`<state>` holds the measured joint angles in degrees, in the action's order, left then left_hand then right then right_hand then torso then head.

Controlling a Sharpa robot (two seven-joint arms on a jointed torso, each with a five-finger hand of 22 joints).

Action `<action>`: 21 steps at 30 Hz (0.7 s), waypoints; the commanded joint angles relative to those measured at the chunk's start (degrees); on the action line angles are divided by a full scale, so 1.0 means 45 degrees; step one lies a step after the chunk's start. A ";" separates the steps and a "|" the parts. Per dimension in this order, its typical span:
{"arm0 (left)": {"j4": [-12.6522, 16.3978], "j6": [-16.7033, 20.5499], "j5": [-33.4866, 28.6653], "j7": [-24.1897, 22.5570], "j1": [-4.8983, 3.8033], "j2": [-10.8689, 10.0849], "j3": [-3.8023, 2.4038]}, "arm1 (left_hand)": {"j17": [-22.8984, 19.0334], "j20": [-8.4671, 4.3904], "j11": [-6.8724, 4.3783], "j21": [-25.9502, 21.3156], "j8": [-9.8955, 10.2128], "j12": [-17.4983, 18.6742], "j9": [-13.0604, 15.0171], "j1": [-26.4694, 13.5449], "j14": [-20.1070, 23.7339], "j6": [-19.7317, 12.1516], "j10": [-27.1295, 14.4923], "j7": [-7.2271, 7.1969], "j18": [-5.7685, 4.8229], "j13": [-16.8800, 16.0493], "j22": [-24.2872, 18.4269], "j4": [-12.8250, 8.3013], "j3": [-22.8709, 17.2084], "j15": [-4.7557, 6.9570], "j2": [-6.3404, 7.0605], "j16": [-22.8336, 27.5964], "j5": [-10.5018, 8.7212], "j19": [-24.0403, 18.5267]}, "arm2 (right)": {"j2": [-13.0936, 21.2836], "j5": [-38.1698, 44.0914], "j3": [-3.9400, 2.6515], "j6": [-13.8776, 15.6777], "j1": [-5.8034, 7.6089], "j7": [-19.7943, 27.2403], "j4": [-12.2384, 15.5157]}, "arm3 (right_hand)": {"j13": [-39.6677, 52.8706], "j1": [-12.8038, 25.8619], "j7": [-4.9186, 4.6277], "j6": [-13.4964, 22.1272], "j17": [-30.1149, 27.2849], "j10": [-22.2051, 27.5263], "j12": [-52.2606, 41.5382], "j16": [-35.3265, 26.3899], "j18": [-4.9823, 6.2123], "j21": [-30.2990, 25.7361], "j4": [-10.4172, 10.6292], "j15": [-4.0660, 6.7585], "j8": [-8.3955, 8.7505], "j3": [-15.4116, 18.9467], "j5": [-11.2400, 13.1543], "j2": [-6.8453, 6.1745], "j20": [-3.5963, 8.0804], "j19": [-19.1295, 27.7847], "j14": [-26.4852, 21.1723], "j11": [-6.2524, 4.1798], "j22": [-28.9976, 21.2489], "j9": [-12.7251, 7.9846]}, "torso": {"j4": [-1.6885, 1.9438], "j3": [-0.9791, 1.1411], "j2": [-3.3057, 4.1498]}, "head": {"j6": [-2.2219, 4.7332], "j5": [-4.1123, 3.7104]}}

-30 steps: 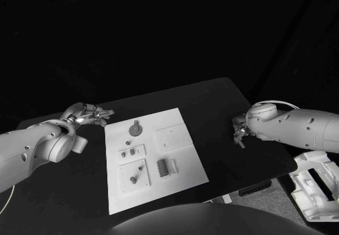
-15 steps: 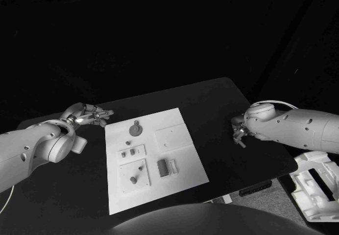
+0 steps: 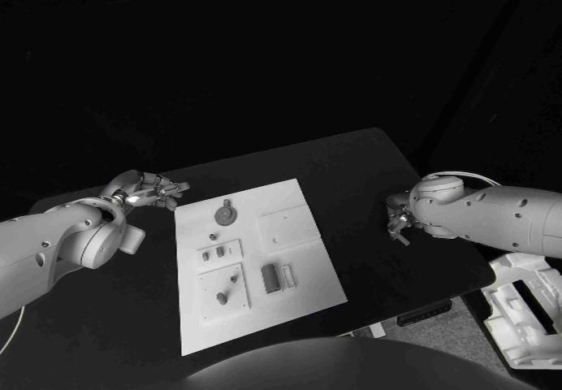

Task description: Assemble the parts on the task board

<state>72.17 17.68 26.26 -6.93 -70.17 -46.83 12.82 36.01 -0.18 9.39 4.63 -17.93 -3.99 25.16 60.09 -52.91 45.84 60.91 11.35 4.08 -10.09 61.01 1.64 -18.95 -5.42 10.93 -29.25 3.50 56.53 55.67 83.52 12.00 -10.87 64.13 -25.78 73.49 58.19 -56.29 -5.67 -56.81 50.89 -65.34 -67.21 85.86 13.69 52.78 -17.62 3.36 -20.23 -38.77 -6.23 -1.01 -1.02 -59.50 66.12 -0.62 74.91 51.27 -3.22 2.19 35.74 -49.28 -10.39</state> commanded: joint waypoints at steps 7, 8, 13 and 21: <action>0.0029 -0.0189 0.0048 0.0024 -0.0010 0.0014 -0.0008 | 0.0024 0.0002 -0.0011 -0.0093 -0.0028 -0.0024 -0.0018 0.0102 -0.0110 -0.0039 0.0023 -0.0053 0.0150 0.0025 -0.0007 0.0023 0.0100 -0.0013 -0.0001 0.0079 -0.0043 0.0066 | -0.0011 -0.3533 0.0439 -0.0546 0.0217 -0.0245 0.0615 | -0.0018 -0.0196 0.0015 -0.0142 -0.0006 -0.0161 -0.0077 0.0072 0.0292 0.0124 0.0163 0.0013 -0.0107 -0.0277 0.0006 0.0275 0.0079 -0.0095 0.0157 -0.0008 0.0276 -0.4644 | 0.0017 -0.0021 -0.0007 | 0.0004 0.0100; 0.0027 -0.0199 0.0048 0.0032 -0.0010 0.0014 -0.0008 | 0.0025 0.0002 -0.0011 -0.0093 -0.0027 -0.0024 -0.0018 0.0104 -0.0110 -0.0039 0.0023 -0.0053 0.0150 0.0025 -0.0007 0.0026 0.0104 -0.0013 0.0001 0.0080 -0.0043 0.0066 | -0.0005 -0.3844 0.0436 -0.0531 0.0256 -0.0269 0.0659 | -0.0018 -0.0196 0.0017 -0.0145 -0.0006 -0.0166 -0.0078 0.0074 0.0292 0.0128 0.0163 0.0015 -0.0110 -0.0279 0.0006 0.0272 0.0082 -0.0099 0.0161 -0.0011 0.0276 -0.4643 | 0.0018 -0.0019 -0.0005 | 0.0006 0.0107; 0.0024 -0.0205 0.0051 0.0070 -0.0013 -0.0018 -0.0008 | 0.0030 0.0001 -0.0010 -0.0096 -0.0025 -0.0023 -0.0022 0.0116 -0.0111 -0.0040 0.0020 -0.0053 0.0151 0.0028 -0.0009 0.0054 0.0126 -0.0013 0.0013 0.0089 -0.0044 0.0069 | 0.0118 -0.5770 0.0429 -0.0351 0.0669 -0.0352 0.1217 | -0.0021 -0.0191 0.0027 -0.0164 -0.0007 -0.0182 -0.0084 0.0081 0.0292 0.0147 0.0160 0.0023 -0.0125 -0.0287 0.0008 0.0249 0.0098 -0.0116 0.0181 -0.0021 0.0274 -0.4639 | 0.0016 -0.0010 0.0005 | -0.0016 0.0210; 0.0029 -0.0245 0.0078 0.0119 -0.0014 -0.0005 -0.0008 | 0.0038 0.0000 -0.0010 -0.0101 -0.0022 -0.0023 -0.0027 0.0137 -0.0115 -0.0041 0.0019 -0.0053 0.0152 0.0030 -0.0013 0.0099 0.0151 -0.0012 0.0030 0.0100 -0.0044 0.0071 | 0.0078 -0.7935 0.0429 0.0444 0.1244 -0.0608 0.2249 | -0.0024 -0.0173 0.0035 -0.0180 -0.0010 -0.0189 -0.0086 0.0082 0.0292 0.0157 0.0162 0.0029 -0.0138 -0.0287 0.0011 0.0226 0.0106 -0.0121 0.0190 -0.0029 0.0272 -0.4636 | 0.0003 -0.0023 -0.0003 | -0.0053 0.0423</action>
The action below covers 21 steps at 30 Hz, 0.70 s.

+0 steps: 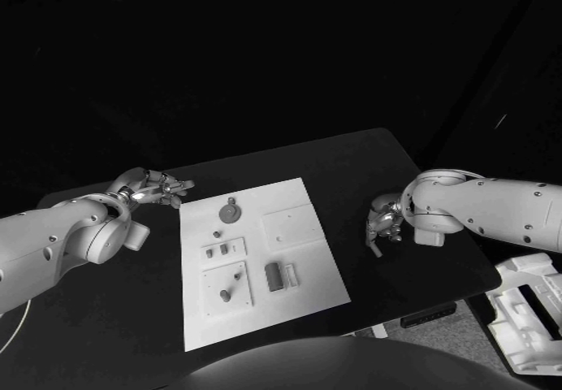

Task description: Assemble the parts on the task board

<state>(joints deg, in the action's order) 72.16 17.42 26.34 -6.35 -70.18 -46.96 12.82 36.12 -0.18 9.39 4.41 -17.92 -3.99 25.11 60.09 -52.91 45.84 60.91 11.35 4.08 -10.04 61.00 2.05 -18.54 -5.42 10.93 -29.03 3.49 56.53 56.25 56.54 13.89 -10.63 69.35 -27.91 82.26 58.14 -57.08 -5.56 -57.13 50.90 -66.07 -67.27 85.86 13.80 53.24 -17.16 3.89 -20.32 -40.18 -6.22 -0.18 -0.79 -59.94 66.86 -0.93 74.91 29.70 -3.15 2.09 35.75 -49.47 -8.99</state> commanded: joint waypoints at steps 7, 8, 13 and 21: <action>0.0031 -0.0213 0.0088 0.0028 -0.0012 0.0020 -0.0009 | 0.0019 -0.0001 -0.0009 -0.0058 -0.0020 -0.0021 -0.0021 0.0163 -0.0115 -0.0040 0.0014 -0.0053 0.0152 0.0024 -0.0015 0.0049 0.0077 -0.0012 0.0045 0.0064 -0.0043 0.0072 | -0.0747 -0.2443 0.0013 0.1174 0.0123 -0.0144 0.0877 | -0.0018 0.0026 0.0014 -0.0112 -0.0019 -0.0022 -0.0064 0.0070 0.0267 0.0055 0.0063 -0.0084 -0.0122 0.0022 0.0010 0.0035 0.0059 -0.0017 0.0023 0.0037 0.0267 0.0157 | -0.0007 -0.0003 -0.0001 | -0.0090 0.0465; 0.0036 -0.0220 0.0089 0.0033 -0.0012 0.0023 -0.0009 | 0.0020 -0.0001 -0.0009 -0.0058 -0.0019 -0.0021 -0.0022 0.0168 -0.0115 -0.0041 0.0014 -0.0053 0.0152 0.0024 -0.0015 0.0054 0.0079 -0.0012 0.0046 0.0065 -0.0043 0.0072 | -0.0885 -0.2456 0.0014 0.1244 0.0121 -0.0146 0.0932 | -0.0021 0.0033 0.0014 -0.0109 -0.0022 -0.0018 -0.0060 0.0064 0.0267 0.0053 0.0064 -0.0082 -0.0121 0.0019 0.0009 0.0035 0.0060 -0.0013 0.0019 0.0038 0.0264 0.0156 | -0.0005 -0.0008 -0.0003 | -0.0106 0.0495; 0.0042 -0.0242 0.0132 0.0037 -0.0013 0.0035 -0.0010 | 0.0027 -0.0001 -0.0008 -0.0062 -0.0017 -0.0021 -0.0025 0.0196 -0.0117 -0.0041 0.0012 -0.0052 0.0152 0.0026 -0.0019 0.0093 0.0093 -0.0013 0.0048 0.0075 -0.0043 0.0072 | -0.1508 -0.2587 0.0022 0.1519 0.0093 -0.0153 0.1005 | -0.0025 0.0045 0.0013 -0.0102 -0.0027 -0.0012 -0.0052 0.0053 0.0267 0.0049 0.0065 -0.0078 -0.0119 0.0012 0.0008 0.0038 0.0060 -0.0006 0.0013 0.0039 0.0260 0.0153 | 0.0005 -0.0013 0.0007 | -0.0119 0.0715; 0.0084 -0.0258 0.0154 0.0082 -0.0017 0.0004 -0.0012 | 0.0040 0.0000 -0.0008 -0.0067 -0.0015 -0.0021 -0.0031 0.0248 -0.0119 -0.0038 0.0011 -0.0052 0.0151 0.0030 -0.0024 0.0166 0.0125 -0.0014 0.0055 0.0093 -0.0043 0.0073 | -0.2294 -0.3151 0.0036 0.2420 -0.0221 -0.0204 0.0822 | -0.0026 0.0055 0.0014 -0.0107 -0.0030 -0.0012 -0.0052 0.0051 0.0267 0.0051 0.0064 -0.0073 -0.0123 0.0008 0.0008 0.0039 0.0062 -0.0007 0.0014 0.0037 0.0258 0.0153 | 0.0008 -0.0027 0.0001 | -0.0119 0.1021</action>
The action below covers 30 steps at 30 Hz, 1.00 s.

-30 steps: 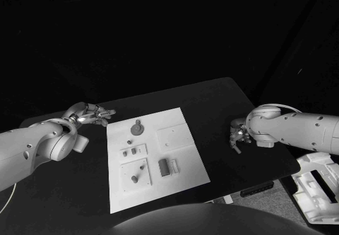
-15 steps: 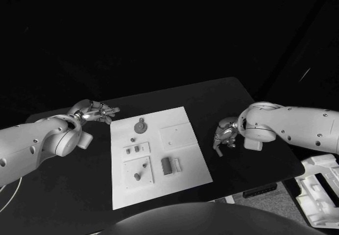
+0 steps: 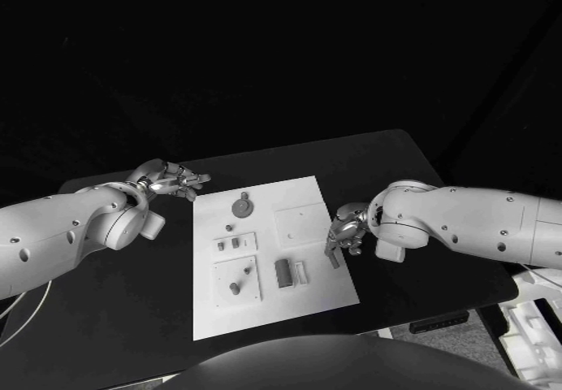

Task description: Assemble the parts on the task board

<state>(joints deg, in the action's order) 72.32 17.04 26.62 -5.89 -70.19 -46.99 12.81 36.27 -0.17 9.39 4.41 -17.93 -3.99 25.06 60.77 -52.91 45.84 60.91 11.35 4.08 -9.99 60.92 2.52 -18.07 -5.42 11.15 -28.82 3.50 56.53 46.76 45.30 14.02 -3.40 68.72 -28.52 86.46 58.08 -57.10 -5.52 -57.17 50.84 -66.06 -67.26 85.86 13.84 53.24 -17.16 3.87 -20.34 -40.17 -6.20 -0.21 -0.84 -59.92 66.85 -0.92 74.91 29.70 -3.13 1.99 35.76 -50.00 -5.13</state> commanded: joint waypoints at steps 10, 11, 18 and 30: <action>0.0099 -0.0193 0.0127 0.0019 -0.0018 -0.0011 -0.0009 | 0.0025 0.0001 -0.0007 -0.0073 -0.0012 -0.0023 -0.0028 0.0172 -0.0123 -0.0035 0.0010 -0.0052 0.0151 0.0025 -0.0016 0.0170 0.0071 -0.0016 0.0023 0.0072 -0.0044 0.0072 | -0.0836 -0.1624 0.0020 0.1348 -0.0598 -0.0182 -0.0366 | -0.0015 0.0075 0.0006 -0.0100 -0.0018 -0.0013 -0.0054 0.0048 0.0257 0.0053 0.0066 -0.0065 -0.0121 0.0004 0.0005 0.0044 0.0073 -0.0009 0.0015 0.0034 0.0257 0.0153 | -0.0023 0.0039 0.0009 | 0.0000 0.0383; 0.0102 -0.0191 0.0129 0.0019 -0.0018 -0.0018 -0.0009 | 0.0028 0.0002 -0.0007 -0.0075 -0.0013 -0.0023 -0.0029 0.0190 -0.0122 -0.0033 0.0010 -0.0052 0.0150 0.0026 -0.0018 0.0196 0.0082 -0.0016 0.0024 0.0079 -0.0044 0.0070 | -0.0867 -0.1778 0.0021 0.1469 -0.0614 -0.0191 -0.0366 | -0.0016 0.0077 0.0006 -0.0100 -0.0018 -0.0013 -0.0054 0.0047 0.0257 0.0053 0.0066 -0.0064 -0.0121 0.0004 0.0005 0.0044 0.0073 -0.0009 0.0015 0.0034 0.0257 0.0153 | -0.0025 0.0039 0.0009 | 0.0000 0.0381; 0.0065 -0.0222 0.0169 0.0039 -0.0019 0.0039 -0.0009 | 0.0057 0.0003 -0.0007 -0.0080 -0.0008 -0.0024 -0.0042 0.0310 -0.0130 -0.0033 0.0010 -0.0051 0.0150 0.0033 -0.0028 0.0372 0.0164 -0.0018 0.0034 0.0112 -0.0044 0.0067 | -0.1142 -0.2916 0.0021 0.2167 -0.0663 -0.0165 -0.0466 | -0.0015 0.0086 0.0007 -0.0101 -0.0019 -0.0011 -0.0054 0.0046 0.0257 0.0054 0.0065 -0.0060 -0.0123 0.0002 0.0005 0.0041 0.0073 -0.0008 0.0014 0.0034 0.0256 0.0152 | -0.0037 0.0040 0.0011 | 0.0000 0.0376; 0.0190 -0.0179 0.0186 0.0102 -0.0034 -0.0105 -0.0010 | 0.0388 -0.0006 -0.0009 -0.0055 -0.0006 -0.0036 -0.0148 0.2673 -0.0246 0.0015 0.0031 -0.0055 0.0131 0.0081 -0.0011 0.3166 0.2417 -0.0012 -0.0165 0.0429 -0.0049 0.0093 | -0.1485 -0.3699 0.0037 0.2319 -0.1009 -0.0206 -0.0664 | -0.0014 0.0102 0.0007 -0.0105 -0.0020 -0.0011 -0.0057 0.0046 0.0257 0.0057 0.0068 -0.0055 -0.0127 0.0000 0.0005 0.0048 0.0074 -0.0009 0.0016 0.0033 0.0254 0.0152 | 0.0000 0.0038 0.0025 | 0.0000 0.0510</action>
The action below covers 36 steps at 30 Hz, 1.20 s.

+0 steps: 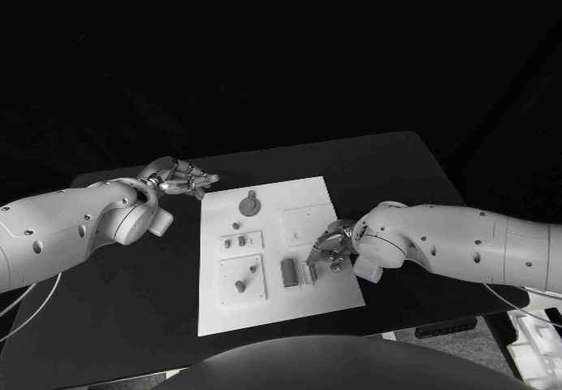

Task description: Assemble the parts on the task board

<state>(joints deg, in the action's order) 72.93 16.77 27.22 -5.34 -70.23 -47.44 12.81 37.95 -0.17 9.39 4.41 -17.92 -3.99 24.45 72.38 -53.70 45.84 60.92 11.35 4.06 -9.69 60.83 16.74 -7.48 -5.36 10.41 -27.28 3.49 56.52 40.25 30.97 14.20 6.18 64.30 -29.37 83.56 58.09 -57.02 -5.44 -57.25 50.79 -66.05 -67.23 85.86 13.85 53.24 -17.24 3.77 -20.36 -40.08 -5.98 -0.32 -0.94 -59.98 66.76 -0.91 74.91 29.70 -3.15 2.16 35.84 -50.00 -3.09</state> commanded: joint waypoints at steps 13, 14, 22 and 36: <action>0.0081 -0.0156 0.0067 0.0036 -0.0037 -0.0036 -0.0010 | 0.0022 -0.0007 -0.0009 -0.0058 -0.0005 -0.0036 -0.0018 0.0114 -0.0074 0.0019 0.0033 -0.0056 0.0135 0.0014 0.0009 0.0012 0.0142 -0.0025 -0.0016 0.0102 -0.0048 0.0096 | -0.0230 0.0041 -0.0002 0.0060 -0.0133 -0.0045 -0.0282 | -0.0015 0.0105 -0.0016 -0.0067 -0.0013 -0.0001 -0.0062 0.0042 0.0255 0.0056 0.0085 -0.0021 -0.0117 -0.0030 -0.0045 0.0086 0.0096 0.0017 0.0029 0.0035 0.0252 0.0144 | -0.0022 0.0005 -0.0005 | 0.0001 0.0142; 0.0083 -0.0161 0.0067 0.0039 -0.0038 -0.0039 -0.0010 | 0.0022 -0.0007 -0.0009 -0.0058 -0.0005 -0.0037 -0.0018 0.0114 -0.0074 0.0019 0.0033 -0.0056 0.0135 0.0014 0.0009 0.0013 0.0146 -0.0025 -0.0019 0.0103 -0.0048 0.0096 | -0.0230 0.0149 -0.0002 0.0056 -0.0134 -0.0045 -0.0287 | -0.0015 0.0106 -0.0016 -0.0066 -0.0013 0.0000 -0.0062 0.0041 0.0255 0.0056 0.0085 -0.0020 -0.0116 -0.0030 -0.0045 0.0087 0.0096 0.0018 0.0029 0.0035 0.0252 0.0144 | -0.0024 0.0007 -0.0005 | 0.0001 0.0154; 0.0097 -0.0189 0.0084 0.0069 -0.0043 -0.0067 -0.0010 | 0.0023 -0.0007 -0.0009 -0.0059 -0.0005 -0.0037 -0.0020 0.0116 -0.0074 0.0021 0.0034 -0.0057 0.0134 0.0014 0.0008 0.0014 0.0164 -0.0026 -0.0023 0.0107 -0.0048 0.0097 | -0.0274 0.0381 -0.0002 -0.0022 -0.0140 -0.0073 -0.0367 | -0.0015 0.0129 -0.0023 -0.0049 -0.0014 0.0014 -0.0058 0.0038 0.0255 0.0055 0.0085 -0.0013 -0.0109 -0.0031 -0.0043 0.0079 0.0093 0.0029 0.0019 0.0042 0.0252 0.0138 | -0.0018 0.0006 -0.0010 | 0.0001 0.0171; 0.0124 -0.0197 0.0133 0.0154 -0.0097 -0.0107 -0.0009 | 0.0026 -0.0003 -0.0010 -0.0066 -0.0003 -0.0037 -0.0025 0.0110 -0.0067 0.0024 0.0037 -0.0057 0.0130 0.0014 0.0003 0.0020 0.0211 -0.0030 -0.0011 0.0123 -0.0049 0.0091 | -0.0384 0.0358 -0.0003 -0.0173 -0.0267 -0.0100 -0.0459 | -0.0012 0.0171 -0.0040 -0.0007 -0.0014 0.0059 -0.0049 0.0028 0.0255 0.0051 0.0085 0.0006 -0.0091 -0.0033 -0.0044 0.0030 0.0085 0.0061 -0.0013 0.0060 0.0251 0.0122 | -0.0016 0.0012 0.0008 | 0.0001 0.0258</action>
<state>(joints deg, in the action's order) 73.38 16.56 27.52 -4.55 -70.56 -47.98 12.81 38.00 -0.17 9.39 4.41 -17.92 -3.99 24.40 72.38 -53.67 45.84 60.92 11.35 3.49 -9.70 60.81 16.73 -6.87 -5.34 10.41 -27.03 3.49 56.52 38.77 32.22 14.12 6.42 63.31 -29.88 81.36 58.10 -56.33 -5.71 -57.15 50.80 -66.14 -67.23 85.86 13.88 53.24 -17.08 3.57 -20.59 -40.24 -5.99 -0.50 -0.84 -59.66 66.74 -0.81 74.91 30.00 -3.22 2.18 35.83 -50.00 -2.04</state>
